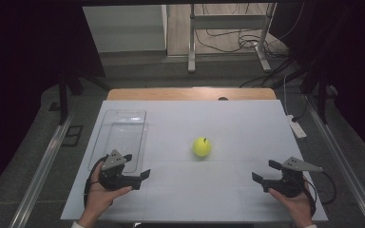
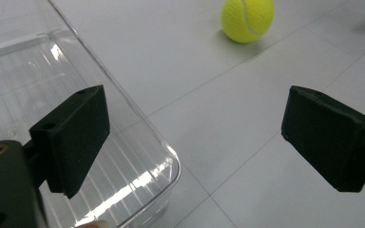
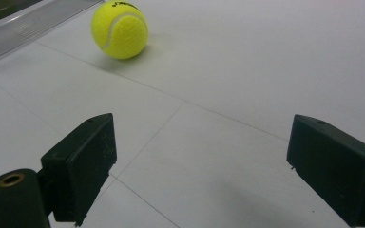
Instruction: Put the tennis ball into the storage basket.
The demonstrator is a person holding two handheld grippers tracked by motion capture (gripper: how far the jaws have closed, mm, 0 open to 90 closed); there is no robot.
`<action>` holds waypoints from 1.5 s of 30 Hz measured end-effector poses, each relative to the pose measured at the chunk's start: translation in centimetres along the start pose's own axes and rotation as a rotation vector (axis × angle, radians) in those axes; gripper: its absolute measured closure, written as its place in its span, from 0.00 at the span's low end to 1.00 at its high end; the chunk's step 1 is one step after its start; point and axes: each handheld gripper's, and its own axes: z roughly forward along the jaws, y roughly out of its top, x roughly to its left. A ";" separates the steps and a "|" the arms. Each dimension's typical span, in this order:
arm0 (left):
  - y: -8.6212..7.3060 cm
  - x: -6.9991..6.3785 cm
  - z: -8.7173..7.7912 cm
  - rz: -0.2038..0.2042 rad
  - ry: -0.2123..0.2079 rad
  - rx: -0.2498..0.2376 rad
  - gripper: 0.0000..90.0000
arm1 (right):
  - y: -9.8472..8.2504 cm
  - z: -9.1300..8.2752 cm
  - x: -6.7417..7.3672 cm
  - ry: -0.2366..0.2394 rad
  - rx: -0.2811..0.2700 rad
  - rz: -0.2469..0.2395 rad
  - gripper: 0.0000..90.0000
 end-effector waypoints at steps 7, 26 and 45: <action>1.3 -0.4 0.6 0.021 -0.011 0.006 0.11 | 0.0 0.0 0.0 -0.003 0.003 -0.002 0.11; 2.8 -0.6 1.6 0.038 -0.026 0.036 0.12 | -0.1 0.1 0.0 -0.001 0.003 -0.005 0.11; 4.5 -1.3 3.0 0.069 -0.076 0.054 0.10 | -0.1 0.0 -0.1 -0.004 0.005 -0.005 0.11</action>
